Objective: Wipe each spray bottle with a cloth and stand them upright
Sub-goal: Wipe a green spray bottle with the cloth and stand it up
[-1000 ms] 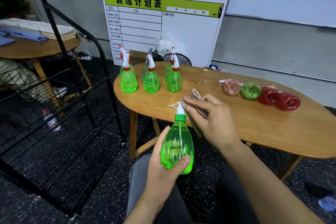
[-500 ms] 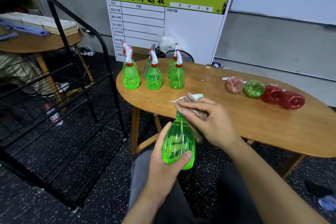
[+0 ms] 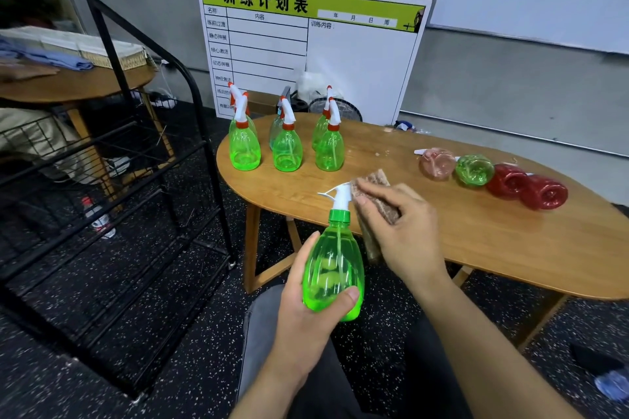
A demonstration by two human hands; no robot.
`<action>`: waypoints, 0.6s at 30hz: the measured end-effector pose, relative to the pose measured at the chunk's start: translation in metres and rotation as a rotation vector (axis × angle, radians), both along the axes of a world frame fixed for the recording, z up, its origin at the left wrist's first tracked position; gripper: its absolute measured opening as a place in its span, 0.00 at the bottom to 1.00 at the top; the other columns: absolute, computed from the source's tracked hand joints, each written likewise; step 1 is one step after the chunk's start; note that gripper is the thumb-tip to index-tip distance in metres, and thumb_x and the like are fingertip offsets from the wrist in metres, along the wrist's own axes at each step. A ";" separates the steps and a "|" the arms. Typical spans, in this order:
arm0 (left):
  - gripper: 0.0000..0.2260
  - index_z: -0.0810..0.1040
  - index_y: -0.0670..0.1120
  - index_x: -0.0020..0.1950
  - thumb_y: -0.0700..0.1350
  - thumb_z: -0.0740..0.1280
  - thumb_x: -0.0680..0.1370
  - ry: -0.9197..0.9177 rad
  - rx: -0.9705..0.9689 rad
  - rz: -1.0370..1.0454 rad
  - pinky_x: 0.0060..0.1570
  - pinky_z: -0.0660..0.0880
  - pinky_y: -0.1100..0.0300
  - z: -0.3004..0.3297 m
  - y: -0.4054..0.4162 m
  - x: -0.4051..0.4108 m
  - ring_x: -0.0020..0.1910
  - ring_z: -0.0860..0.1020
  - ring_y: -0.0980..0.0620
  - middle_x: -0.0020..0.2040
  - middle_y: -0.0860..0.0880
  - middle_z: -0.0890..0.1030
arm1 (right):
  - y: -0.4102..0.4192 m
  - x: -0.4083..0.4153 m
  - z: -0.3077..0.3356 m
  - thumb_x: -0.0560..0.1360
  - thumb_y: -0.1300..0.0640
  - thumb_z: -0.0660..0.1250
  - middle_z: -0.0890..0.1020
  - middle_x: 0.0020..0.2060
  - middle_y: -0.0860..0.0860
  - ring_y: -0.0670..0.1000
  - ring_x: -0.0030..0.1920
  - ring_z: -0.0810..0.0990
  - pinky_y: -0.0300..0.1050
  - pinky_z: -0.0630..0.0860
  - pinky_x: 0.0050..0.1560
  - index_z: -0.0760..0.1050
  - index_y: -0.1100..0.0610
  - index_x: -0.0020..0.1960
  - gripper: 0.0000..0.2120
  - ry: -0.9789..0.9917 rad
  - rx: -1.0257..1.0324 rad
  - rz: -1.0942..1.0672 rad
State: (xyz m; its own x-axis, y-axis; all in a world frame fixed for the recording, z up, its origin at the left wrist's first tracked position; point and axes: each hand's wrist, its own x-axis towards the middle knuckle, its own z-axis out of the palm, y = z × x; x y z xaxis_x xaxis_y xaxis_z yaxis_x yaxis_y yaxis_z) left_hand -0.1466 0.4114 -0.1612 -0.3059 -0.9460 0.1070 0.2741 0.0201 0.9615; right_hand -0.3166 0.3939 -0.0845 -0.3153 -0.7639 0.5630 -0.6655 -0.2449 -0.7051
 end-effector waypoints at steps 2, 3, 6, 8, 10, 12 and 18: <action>0.38 0.70 0.53 0.78 0.35 0.79 0.71 0.001 0.010 0.011 0.67 0.79 0.54 -0.001 -0.002 0.001 0.65 0.82 0.49 0.67 0.52 0.83 | 0.002 0.008 -0.003 0.77 0.52 0.75 0.82 0.46 0.41 0.40 0.44 0.81 0.28 0.72 0.42 0.85 0.48 0.62 0.14 0.018 0.058 0.143; 0.38 0.71 0.53 0.78 0.33 0.79 0.72 -0.001 0.007 0.015 0.67 0.78 0.55 -0.002 -0.002 0.001 0.66 0.82 0.49 0.67 0.52 0.83 | 0.002 0.010 -0.003 0.77 0.52 0.76 0.82 0.46 0.41 0.41 0.45 0.81 0.28 0.72 0.43 0.85 0.48 0.61 0.13 0.034 0.063 0.173; 0.37 0.70 0.52 0.78 0.28 0.76 0.74 -0.019 -0.018 -0.016 0.64 0.79 0.58 -0.002 -0.002 0.001 0.65 0.83 0.50 0.66 0.53 0.84 | -0.002 0.002 0.001 0.77 0.48 0.75 0.82 0.46 0.41 0.43 0.44 0.81 0.34 0.76 0.43 0.85 0.45 0.62 0.14 0.025 0.006 0.024; 0.37 0.70 0.52 0.78 0.28 0.76 0.74 -0.024 -0.019 -0.031 0.61 0.79 0.61 -0.001 0.000 0.001 0.64 0.83 0.51 0.65 0.54 0.84 | -0.002 0.001 0.001 0.77 0.47 0.74 0.82 0.47 0.40 0.44 0.41 0.81 0.38 0.78 0.40 0.84 0.44 0.62 0.14 0.027 0.004 -0.004; 0.38 0.70 0.51 0.78 0.30 0.78 0.72 -0.024 -0.016 -0.014 0.62 0.79 0.61 -0.001 -0.001 0.002 0.64 0.83 0.51 0.65 0.54 0.84 | -0.001 0.005 0.000 0.77 0.49 0.75 0.82 0.46 0.42 0.44 0.44 0.81 0.35 0.77 0.42 0.85 0.45 0.62 0.13 0.050 0.061 0.149; 0.38 0.70 0.50 0.78 0.34 0.78 0.70 -0.028 -0.018 0.006 0.62 0.78 0.61 0.001 -0.001 0.003 0.64 0.83 0.52 0.66 0.54 0.84 | 0.000 0.008 -0.001 0.77 0.49 0.75 0.82 0.44 0.43 0.45 0.43 0.81 0.35 0.74 0.43 0.85 0.45 0.61 0.13 0.107 0.109 0.251; 0.37 0.70 0.52 0.78 0.28 0.76 0.74 0.009 0.015 -0.021 0.58 0.80 0.62 0.004 0.002 0.002 0.61 0.84 0.53 0.63 0.55 0.85 | -0.006 -0.014 -0.003 0.78 0.45 0.71 0.80 0.45 0.41 0.44 0.39 0.79 0.43 0.80 0.37 0.82 0.45 0.64 0.16 0.183 -0.024 -0.018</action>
State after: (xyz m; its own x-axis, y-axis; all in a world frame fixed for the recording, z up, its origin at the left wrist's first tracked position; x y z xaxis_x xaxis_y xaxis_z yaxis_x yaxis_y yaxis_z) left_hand -0.1442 0.4138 -0.1570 -0.3244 -0.9411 0.0953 0.2828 -0.0004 0.9592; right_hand -0.3301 0.3881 -0.0874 -0.2195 -0.7445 0.6305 -0.7865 -0.2473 -0.5659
